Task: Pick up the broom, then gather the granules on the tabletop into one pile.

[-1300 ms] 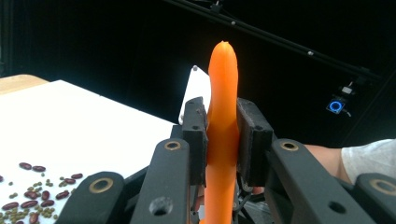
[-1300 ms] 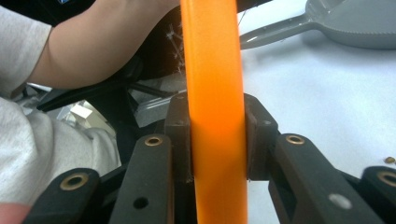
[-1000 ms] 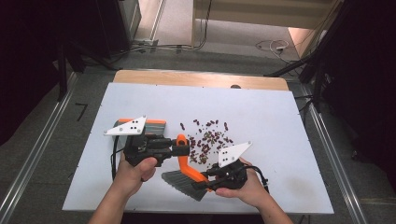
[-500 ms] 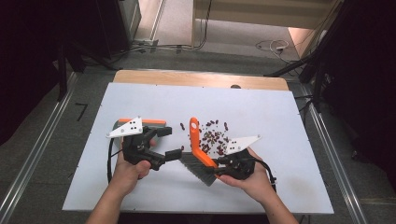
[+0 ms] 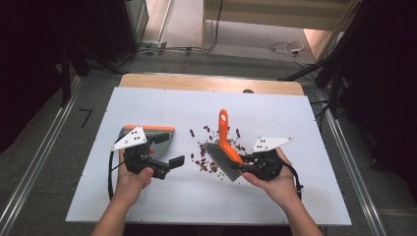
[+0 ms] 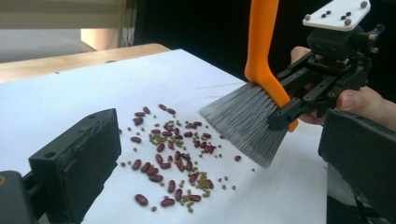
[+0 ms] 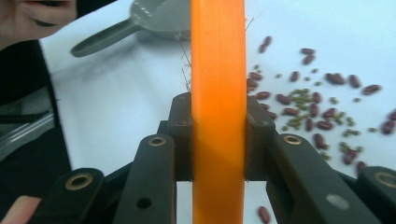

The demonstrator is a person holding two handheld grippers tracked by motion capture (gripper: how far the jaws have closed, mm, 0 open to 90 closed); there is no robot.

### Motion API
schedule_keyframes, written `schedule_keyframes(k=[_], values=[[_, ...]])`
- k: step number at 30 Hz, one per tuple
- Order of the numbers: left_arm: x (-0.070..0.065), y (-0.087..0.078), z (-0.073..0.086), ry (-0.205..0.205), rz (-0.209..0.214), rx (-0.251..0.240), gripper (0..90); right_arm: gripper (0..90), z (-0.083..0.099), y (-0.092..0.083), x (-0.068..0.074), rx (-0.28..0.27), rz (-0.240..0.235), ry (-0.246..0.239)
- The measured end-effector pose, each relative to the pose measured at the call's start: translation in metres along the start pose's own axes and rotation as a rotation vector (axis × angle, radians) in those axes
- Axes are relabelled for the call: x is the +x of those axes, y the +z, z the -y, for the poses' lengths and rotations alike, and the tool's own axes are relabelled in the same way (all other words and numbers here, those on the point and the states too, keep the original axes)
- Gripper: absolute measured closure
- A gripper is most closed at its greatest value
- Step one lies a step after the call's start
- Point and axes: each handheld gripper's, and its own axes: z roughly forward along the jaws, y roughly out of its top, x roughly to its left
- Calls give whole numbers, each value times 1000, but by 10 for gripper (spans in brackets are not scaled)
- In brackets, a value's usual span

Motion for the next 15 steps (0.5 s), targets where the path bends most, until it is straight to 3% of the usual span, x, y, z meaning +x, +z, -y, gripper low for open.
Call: schedule_keyframes(k=[9,12,15], values=[[4,-21,15,29,-47,-7,0,687,-10,-16,-15,2,95,-6],[3,-29,22,32,-59,-2,0,687,-16,-19,-24,10,161,-22],[1,-36,28,39,-71,0,0,687,-26,-16,-35,41,196,-57]])
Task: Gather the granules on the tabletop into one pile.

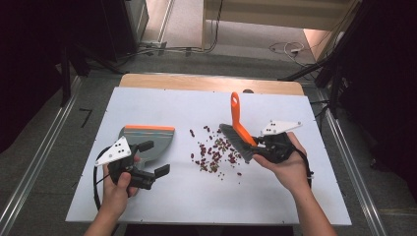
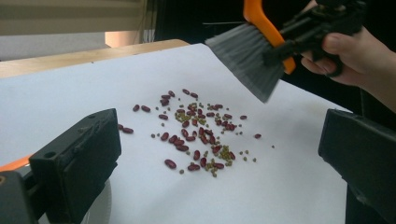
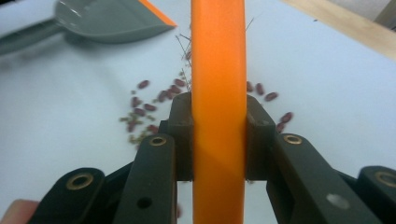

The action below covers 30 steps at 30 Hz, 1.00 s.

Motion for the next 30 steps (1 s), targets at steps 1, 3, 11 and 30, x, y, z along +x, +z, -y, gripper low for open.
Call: schedule_keyframes(k=[1,3,11,30], values=[[0,-2,2,-1,-9,0,0,687,-4,2,-4,6,2,-18],[0,-5,7,9,-16,9,0,687,-10,7,-11,10,19,-51],[8,-19,21,-10,-34,-2,0,686,-22,42,-44,136,199,-150],[11,-21,27,-11,-18,-2,0,686,-37,111,-60,410,302,-264]])
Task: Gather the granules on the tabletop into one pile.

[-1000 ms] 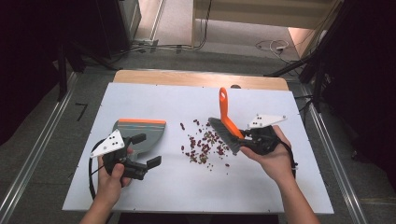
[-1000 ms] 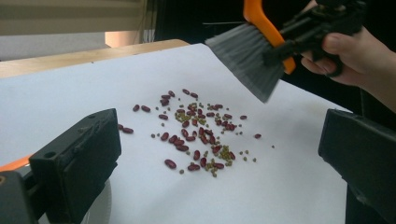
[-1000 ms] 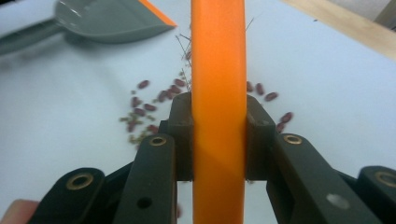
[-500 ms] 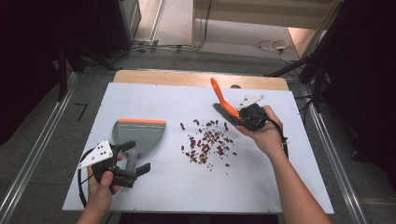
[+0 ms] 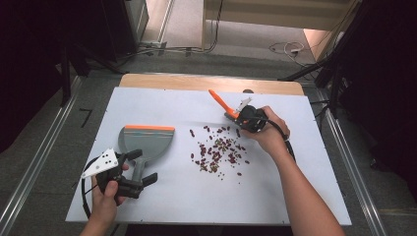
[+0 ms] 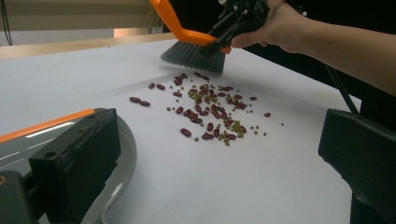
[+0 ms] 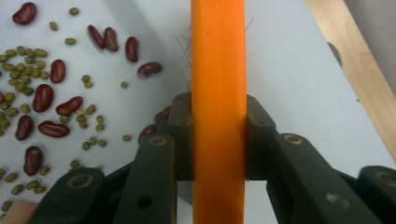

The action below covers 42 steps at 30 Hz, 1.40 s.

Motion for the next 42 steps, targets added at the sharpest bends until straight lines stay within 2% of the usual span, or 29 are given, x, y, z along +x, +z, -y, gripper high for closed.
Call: schedule_keyframes(k=[2,6,8,9,11,20,26,29,31,34,38,40,42], values=[[0,0,0,0,1,1,0,686,-3,1,5,10,-13,-13],[-1,1,0,-1,10,4,0,687,-8,2,16,32,-6,-84],[-2,2,0,3,11,6,0,687,-9,1,20,42,-9,-103],[-3,3,0,6,14,7,0,687,-9,-1,22,46,-20,-98],[-3,3,0,9,15,7,0,687,-8,-2,23,42,-22,-127],[-1,1,0,8,12,-3,0,687,-5,-12,41,39,-49,-188],[-1,1,1,4,9,-1,0,686,-3,-20,48,36,-109,-216],[0,1,1,6,8,0,0,686,-3,-23,47,24,-111,-229],[-1,1,1,6,7,2,0,686,-3,-24,44,3,-105,-203],[0,1,1,7,8,2,0,686,-8,-23,37,-38,-88,-189],[0,3,1,12,10,9,0,686,-25,-19,36,-70,-67,-227],[0,3,1,10,9,9,0,685,-34,-16,36,-104,-52,-274],[0,2,1,8,8,7,0,685,-44,-11,37,-106,-45,-302]])
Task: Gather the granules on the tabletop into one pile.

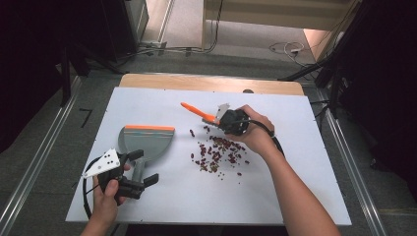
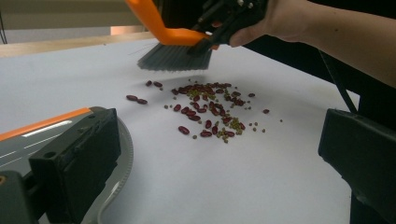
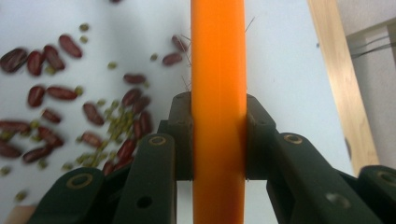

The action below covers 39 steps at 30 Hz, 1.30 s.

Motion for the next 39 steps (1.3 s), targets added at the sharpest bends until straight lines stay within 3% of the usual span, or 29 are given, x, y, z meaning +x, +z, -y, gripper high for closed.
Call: schedule_keyframes(k=[6,8,27,30,32,39], values=[[1,-1,1,2,4,-2,0,685,-17,20,1,32,12,-39],[1,-2,0,3,4,-2,0,686,-18,24,4,38,-13,-57],[2,-2,0,0,0,-2,0,686,-2,1,36,24,-76,-153],[2,-2,0,0,1,-1,0,685,-1,-3,35,14,-92,-162],[2,-2,0,-1,1,-1,0,685,-1,-5,31,-2,-87,-136],[2,-1,0,1,1,1,0,685,-18,1,20,-27,-36,-130]])
